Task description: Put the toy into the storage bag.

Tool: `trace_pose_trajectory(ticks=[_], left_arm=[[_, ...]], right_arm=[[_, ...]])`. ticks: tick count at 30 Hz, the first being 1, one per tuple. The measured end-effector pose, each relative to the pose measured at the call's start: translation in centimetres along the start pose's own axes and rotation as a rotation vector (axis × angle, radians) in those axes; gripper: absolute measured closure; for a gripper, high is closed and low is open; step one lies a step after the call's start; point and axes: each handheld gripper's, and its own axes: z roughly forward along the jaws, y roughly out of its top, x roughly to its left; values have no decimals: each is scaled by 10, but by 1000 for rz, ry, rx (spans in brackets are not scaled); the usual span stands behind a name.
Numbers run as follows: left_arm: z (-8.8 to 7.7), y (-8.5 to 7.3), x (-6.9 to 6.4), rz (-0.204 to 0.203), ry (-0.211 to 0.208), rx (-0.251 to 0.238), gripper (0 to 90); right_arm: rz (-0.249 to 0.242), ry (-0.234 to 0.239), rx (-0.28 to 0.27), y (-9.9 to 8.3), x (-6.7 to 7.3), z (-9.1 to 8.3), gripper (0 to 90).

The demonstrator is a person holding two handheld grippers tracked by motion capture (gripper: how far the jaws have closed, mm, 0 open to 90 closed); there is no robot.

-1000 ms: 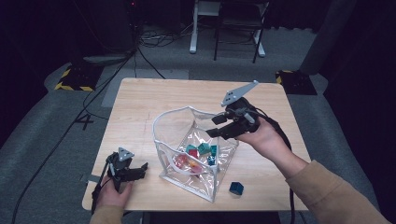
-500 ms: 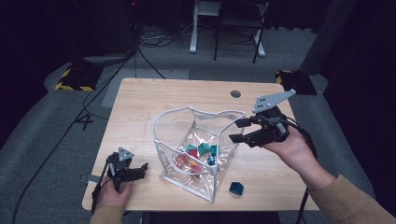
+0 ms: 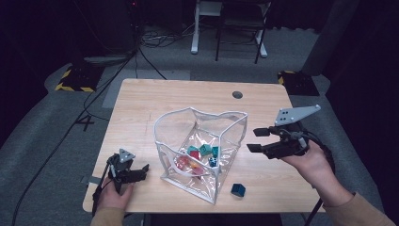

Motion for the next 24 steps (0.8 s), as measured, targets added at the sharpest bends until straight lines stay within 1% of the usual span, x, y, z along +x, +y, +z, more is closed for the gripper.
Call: trace_pose_trajectory(ticks=[3,8,13,17,21,22,24], left_arm=[[0,0,0,0,0,0,152],[0,0,0,0,0,0,151],[0,0,0,0,-1,-1,152],[0,0,0,0,-1,-1,152],[0,0,0,-1,-1,-1,152],[0,0,0,0,-1,-1,152],[0,0,0,0,0,0,152]], right_arm=[[8,-10,0,-10,0,4,397],[24,-17,14,-35,2,17,392],[56,-14,29,-58,2,31,392],[47,-39,44,-73,6,40,392],[49,-32,55,-87,10,51,392],[52,-29,66,-90,11,54,392],[61,-17,74,-98,13,61,392]])
